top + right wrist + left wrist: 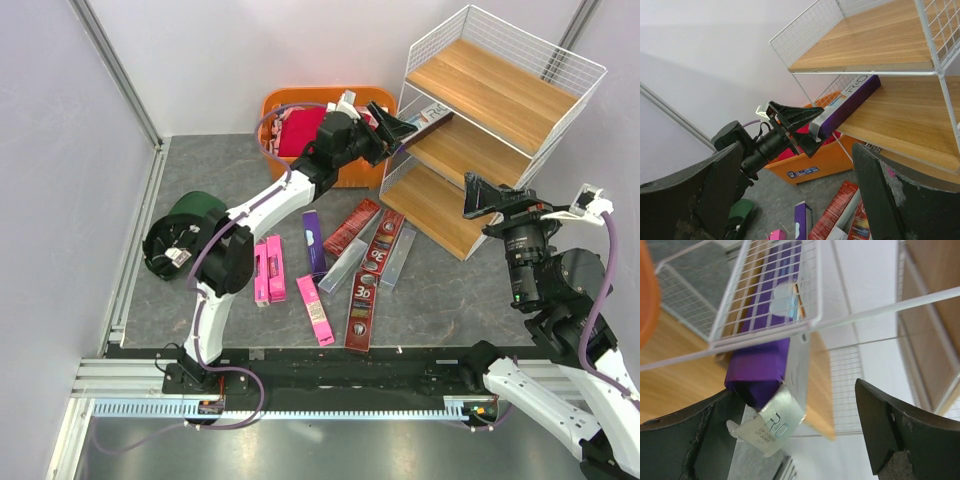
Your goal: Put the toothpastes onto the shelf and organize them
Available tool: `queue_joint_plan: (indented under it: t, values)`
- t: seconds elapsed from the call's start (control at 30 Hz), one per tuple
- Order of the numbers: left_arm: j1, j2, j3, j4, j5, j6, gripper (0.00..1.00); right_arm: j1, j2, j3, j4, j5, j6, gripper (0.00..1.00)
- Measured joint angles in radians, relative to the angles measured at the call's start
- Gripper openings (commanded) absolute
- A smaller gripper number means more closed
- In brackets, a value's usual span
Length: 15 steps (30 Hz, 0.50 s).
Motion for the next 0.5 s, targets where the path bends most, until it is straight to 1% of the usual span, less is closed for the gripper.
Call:
queue_joint_plan:
  t: [0.13, 0.3, 0.4, 0.5]
  values:
    - [0.000, -0.016, 0.000, -0.114, -0.005, 0.063, 0.96, 0.000, 0.010, 0.000, -0.003, -0.010, 0.003, 0.98]
    - [0.000, -0.016, 0.000, -0.194, -0.002, 0.110, 0.98, 0.000, 0.028, 0.000, -0.013, -0.025, 0.009, 0.98]
    - [-0.001, -0.019, -0.004, -0.208, -0.002, 0.134, 0.99, 0.000, 0.035, 0.000, -0.015, -0.035, 0.011, 0.98]
    - [-0.001, -0.058, -0.057, -0.203, -0.002, 0.157, 1.00, 0.000, 0.040, 0.000, -0.016, -0.045, 0.016, 0.98]
